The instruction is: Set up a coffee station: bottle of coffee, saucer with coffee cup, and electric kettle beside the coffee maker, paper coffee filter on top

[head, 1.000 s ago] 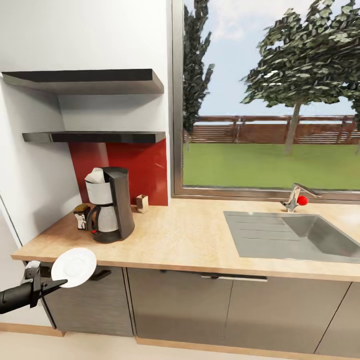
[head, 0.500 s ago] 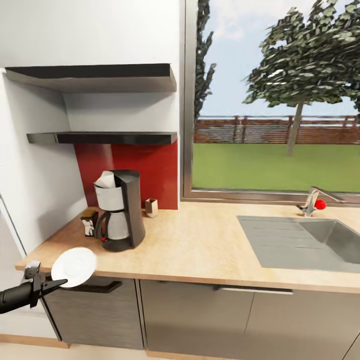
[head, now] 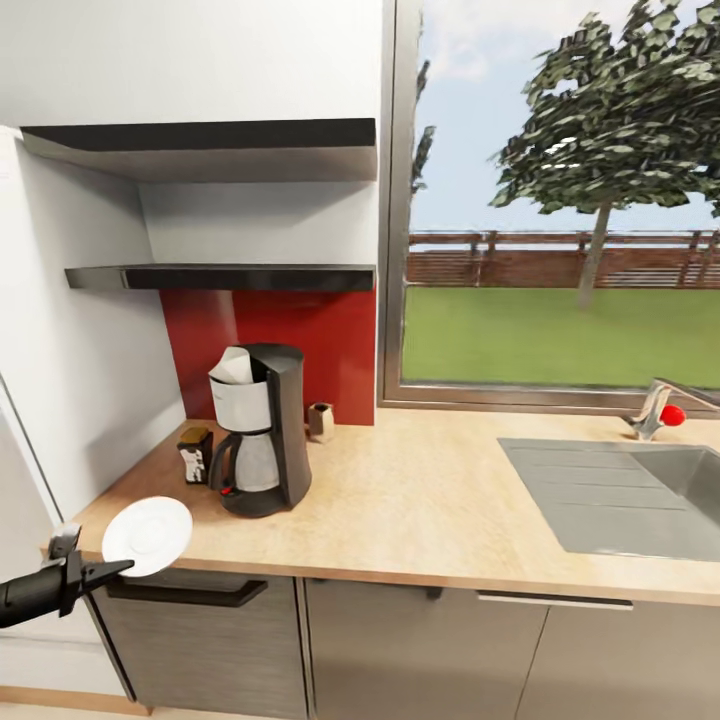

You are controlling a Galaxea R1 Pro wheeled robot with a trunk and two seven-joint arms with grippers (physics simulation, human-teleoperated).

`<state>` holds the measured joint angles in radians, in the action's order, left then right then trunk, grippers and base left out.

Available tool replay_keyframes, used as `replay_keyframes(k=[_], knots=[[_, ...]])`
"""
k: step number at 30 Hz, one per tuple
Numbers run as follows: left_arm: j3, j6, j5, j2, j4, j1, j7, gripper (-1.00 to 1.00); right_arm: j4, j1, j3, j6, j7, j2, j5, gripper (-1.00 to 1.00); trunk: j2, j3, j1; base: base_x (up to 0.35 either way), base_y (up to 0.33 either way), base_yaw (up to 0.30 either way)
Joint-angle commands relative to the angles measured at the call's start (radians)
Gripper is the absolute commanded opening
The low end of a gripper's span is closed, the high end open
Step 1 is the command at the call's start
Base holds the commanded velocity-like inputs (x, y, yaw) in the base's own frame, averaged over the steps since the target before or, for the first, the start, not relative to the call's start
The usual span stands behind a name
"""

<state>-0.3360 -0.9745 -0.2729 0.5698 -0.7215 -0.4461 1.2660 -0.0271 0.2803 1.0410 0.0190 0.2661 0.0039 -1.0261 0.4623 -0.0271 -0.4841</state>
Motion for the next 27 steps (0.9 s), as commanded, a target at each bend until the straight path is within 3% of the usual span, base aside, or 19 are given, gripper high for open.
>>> replay_keyframes(k=[1, 5, 9, 12, 21, 27], knots=[[-0.001, -0.005, 0.0, 0.0, 0.0, 0.0, -0.006, -1.0, 0.002, 0.0, 0.008, 0.002, 0.001, -0.006, -0.01, 1.0, 0.001, 0.0, 0.0, 0.012, 0.023, 0.0], [-0.005, -0.004, 0.003, -0.001, 0.0, 0.0, -0.092, -1.0, 0.002, 0.0, 0.009, -0.001, -0.043, -0.036, -0.008, 1.0, 0.001, 0.0, 0.0, 0.004, 0.009, 0.0], [-0.008, -0.004, -0.004, -0.006, -0.002, 0.0, -0.182, -1.0, 0.002, -0.002, 0.01, -0.002, -0.104, -0.042, -0.007, 1.0, 0.001, 0.0, 0.0, 0.001, 0.001, 0.0], [-0.01, -0.002, -0.005, -0.039, -0.008, -0.002, -0.225, -1.0, 0.001, -0.004, 0.011, -0.003, -0.134, -0.04, -0.006, 1.0, 0.001, 0.0, 0.0, 0.0, 0.0, 0.0], [-0.012, 0.036, -0.008, -0.045, -0.009, -0.002, -0.23, -1.0, -0.001, -0.004, 0.011, 0.0, -0.133, -0.033, -0.011, 1.0, 0.001, 0.0, 0.0, 0.014, 0.007, 0.0], [-0.012, 0.038, -0.009, -0.045, -0.009, -0.002, -0.231, -1.0, -0.004, -0.004, 0.01, 0.001, -0.132, -0.029, -0.013, 1.0, 0.001, 0.0, 0.0, 0.192, 0.176, 0.0]])
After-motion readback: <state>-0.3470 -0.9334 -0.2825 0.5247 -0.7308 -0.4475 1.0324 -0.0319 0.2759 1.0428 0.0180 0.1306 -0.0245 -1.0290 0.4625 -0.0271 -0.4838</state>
